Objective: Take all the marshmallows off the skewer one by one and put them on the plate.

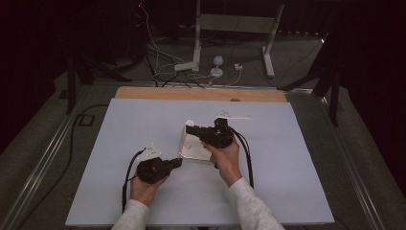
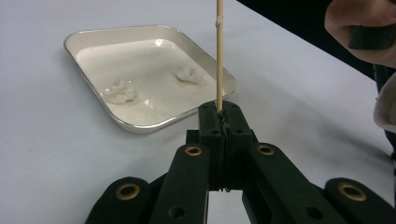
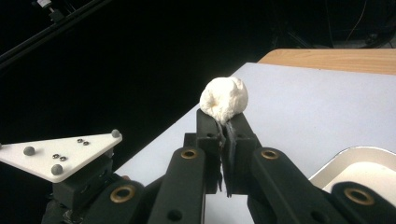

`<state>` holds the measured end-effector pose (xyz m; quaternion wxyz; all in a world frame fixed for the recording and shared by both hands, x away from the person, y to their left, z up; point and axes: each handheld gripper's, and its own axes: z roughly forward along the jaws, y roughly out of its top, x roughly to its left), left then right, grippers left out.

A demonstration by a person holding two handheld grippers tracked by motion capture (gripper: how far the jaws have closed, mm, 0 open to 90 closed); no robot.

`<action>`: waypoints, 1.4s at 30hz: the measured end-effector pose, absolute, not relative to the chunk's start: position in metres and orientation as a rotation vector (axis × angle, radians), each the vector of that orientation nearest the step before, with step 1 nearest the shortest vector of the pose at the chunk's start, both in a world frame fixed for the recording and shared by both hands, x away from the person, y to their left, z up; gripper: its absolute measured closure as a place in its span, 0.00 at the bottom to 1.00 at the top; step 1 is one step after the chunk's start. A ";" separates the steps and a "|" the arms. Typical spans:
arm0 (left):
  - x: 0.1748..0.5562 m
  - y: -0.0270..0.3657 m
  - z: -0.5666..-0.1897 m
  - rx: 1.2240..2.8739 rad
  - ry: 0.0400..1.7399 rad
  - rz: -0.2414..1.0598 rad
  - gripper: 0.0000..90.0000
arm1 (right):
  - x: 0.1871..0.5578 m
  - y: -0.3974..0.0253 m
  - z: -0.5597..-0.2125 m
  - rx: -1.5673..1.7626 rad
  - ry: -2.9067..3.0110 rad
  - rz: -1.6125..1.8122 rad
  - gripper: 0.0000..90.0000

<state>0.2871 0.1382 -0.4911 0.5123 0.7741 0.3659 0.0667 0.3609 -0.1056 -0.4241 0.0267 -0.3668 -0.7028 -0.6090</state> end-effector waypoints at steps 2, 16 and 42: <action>0.286 0.138 -0.491 1.863 0.877 0.167 1.00 | 0.361 -0.107 -0.424 -1.138 -2.169 -1.883 0.96; 0.284 0.139 -0.492 1.874 0.870 0.176 1.00 | 0.362 -0.108 -0.424 -1.109 -2.158 -1.904 0.96; 0.284 0.134 -0.493 1.890 0.880 0.167 1.00 | 0.368 -0.136 -0.431 -1.229 -2.330 -1.771 0.87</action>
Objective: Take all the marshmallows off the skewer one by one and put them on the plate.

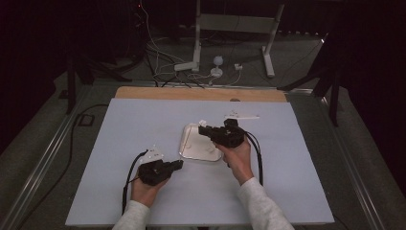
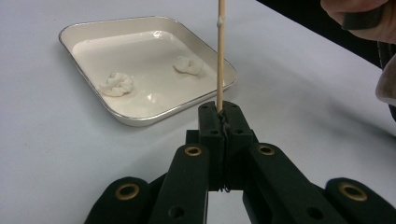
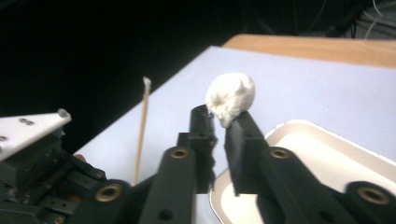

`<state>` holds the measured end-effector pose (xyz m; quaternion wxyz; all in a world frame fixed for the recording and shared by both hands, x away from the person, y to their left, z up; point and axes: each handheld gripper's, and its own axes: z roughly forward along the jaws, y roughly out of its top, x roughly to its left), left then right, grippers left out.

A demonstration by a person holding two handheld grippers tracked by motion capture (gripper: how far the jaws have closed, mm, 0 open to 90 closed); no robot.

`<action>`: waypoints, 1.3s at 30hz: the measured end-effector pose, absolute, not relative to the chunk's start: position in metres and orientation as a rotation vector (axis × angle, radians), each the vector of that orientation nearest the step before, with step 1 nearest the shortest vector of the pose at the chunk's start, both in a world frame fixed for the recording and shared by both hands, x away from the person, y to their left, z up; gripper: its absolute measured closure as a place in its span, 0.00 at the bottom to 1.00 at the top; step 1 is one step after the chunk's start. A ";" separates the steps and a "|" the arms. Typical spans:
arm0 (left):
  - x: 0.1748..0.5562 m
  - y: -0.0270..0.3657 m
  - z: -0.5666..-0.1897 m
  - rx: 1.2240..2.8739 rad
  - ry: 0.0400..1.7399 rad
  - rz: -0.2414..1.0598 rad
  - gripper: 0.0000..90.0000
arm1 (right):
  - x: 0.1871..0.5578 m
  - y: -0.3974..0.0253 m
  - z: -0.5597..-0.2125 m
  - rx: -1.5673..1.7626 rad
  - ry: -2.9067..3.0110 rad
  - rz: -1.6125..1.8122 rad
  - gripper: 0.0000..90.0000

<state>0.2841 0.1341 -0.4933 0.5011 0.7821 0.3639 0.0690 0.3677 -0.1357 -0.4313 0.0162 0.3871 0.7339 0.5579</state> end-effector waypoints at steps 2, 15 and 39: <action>0.284 0.134 -0.493 1.891 0.881 0.167 1.00 | 0.369 -0.134 -0.434 1.220 2.303 1.686 0.84; 0.293 0.130 -0.501 1.914 0.910 0.138 1.00 | 0.370 -0.130 -0.449 1.251 2.405 1.669 0.54; 0.302 0.104 -0.511 2.008 0.866 0.027 1.00 | 0.373 -0.128 -0.462 1.343 2.505 1.814 0.27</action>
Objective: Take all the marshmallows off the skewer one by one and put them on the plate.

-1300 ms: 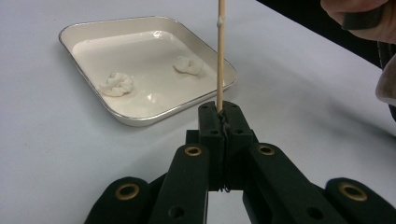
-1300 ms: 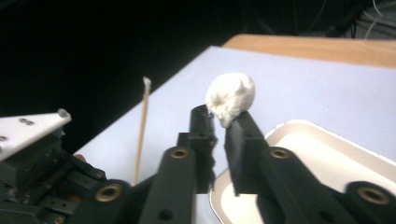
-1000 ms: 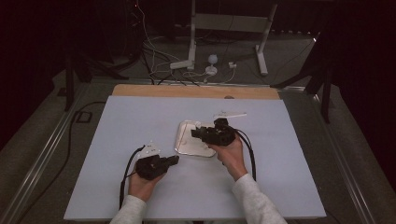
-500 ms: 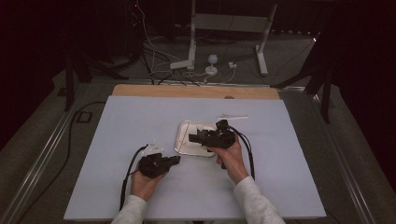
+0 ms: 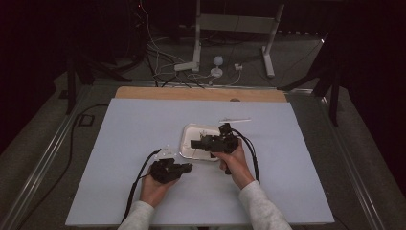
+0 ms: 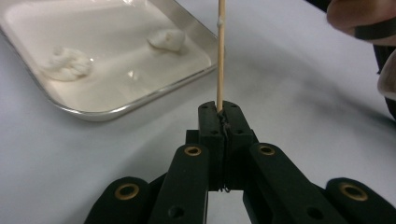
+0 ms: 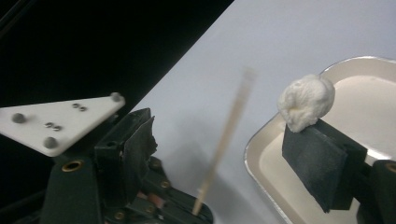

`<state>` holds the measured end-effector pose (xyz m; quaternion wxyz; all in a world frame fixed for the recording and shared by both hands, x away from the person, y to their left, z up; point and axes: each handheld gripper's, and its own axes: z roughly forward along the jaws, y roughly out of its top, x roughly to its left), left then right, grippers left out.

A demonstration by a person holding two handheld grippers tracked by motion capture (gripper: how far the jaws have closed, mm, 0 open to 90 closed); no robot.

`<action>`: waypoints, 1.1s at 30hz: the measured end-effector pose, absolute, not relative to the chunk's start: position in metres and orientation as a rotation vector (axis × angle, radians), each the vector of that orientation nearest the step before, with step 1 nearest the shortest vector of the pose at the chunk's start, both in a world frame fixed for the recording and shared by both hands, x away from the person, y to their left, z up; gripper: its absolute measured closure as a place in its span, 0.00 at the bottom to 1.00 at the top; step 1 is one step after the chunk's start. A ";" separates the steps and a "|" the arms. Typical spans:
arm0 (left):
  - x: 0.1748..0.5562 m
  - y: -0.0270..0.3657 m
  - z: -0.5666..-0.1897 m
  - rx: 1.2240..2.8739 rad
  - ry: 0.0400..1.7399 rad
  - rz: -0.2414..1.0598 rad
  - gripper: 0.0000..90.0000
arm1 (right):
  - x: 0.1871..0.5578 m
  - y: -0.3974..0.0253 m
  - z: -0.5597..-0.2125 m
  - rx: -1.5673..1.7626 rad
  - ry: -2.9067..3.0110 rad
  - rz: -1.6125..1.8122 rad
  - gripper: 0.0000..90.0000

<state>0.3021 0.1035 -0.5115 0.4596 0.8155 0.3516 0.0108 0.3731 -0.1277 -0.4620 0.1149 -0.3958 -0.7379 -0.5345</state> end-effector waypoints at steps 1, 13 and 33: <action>0.304 0.102 -0.513 2.016 0.879 0.031 1.00 | 0.373 -0.126 -0.463 -1.144 -2.174 -1.560 0.27; 0.313 0.108 -0.518 2.012 0.964 0.036 1.00 | 0.371 -0.129 -0.461 -1.155 -2.182 -1.556 0.28; 0.320 0.112 -0.505 1.937 0.980 0.042 1.00 | 0.359 -0.148 -0.452 -1.148 -2.251 -1.634 0.25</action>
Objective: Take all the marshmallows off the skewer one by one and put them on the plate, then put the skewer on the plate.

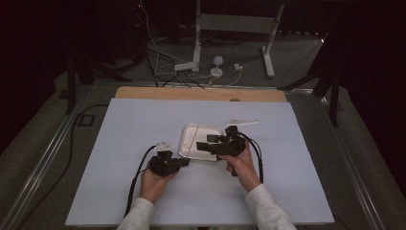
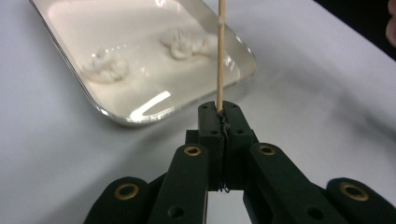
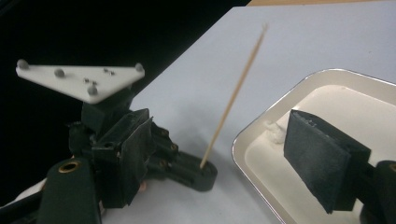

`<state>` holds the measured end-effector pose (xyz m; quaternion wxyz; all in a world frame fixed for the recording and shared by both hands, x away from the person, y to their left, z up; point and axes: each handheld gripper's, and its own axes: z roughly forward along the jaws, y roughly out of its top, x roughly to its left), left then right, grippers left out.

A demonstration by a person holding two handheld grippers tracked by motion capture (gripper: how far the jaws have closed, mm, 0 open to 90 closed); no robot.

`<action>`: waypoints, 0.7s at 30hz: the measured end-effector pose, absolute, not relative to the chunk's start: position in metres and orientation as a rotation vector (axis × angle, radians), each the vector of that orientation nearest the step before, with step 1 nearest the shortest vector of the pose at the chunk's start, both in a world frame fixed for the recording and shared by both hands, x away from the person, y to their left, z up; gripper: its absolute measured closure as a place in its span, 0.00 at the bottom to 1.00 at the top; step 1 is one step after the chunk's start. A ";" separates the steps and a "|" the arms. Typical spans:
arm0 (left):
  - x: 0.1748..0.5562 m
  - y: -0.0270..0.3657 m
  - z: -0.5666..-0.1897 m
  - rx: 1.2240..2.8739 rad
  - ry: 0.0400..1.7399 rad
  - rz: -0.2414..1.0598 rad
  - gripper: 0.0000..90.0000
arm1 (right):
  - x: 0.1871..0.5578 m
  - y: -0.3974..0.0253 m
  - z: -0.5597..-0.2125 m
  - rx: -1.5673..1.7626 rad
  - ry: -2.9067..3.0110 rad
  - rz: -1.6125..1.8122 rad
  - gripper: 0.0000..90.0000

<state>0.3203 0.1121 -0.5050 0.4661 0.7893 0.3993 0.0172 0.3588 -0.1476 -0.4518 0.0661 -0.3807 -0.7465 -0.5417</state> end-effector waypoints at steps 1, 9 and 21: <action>0.322 0.112 -0.504 1.931 0.987 0.042 1.00 | 0.358 -0.149 -0.452 -1.146 -2.259 -1.635 0.25; 0.332 0.111 -0.501 1.894 1.015 0.058 1.00 | 0.354 -0.158 -0.451 -1.158 -2.307 -1.630 0.23; 0.352 0.103 -0.506 1.889 1.098 0.067 0.99 | 0.347 -0.179 -0.452 -1.204 -2.330 -1.644 0.22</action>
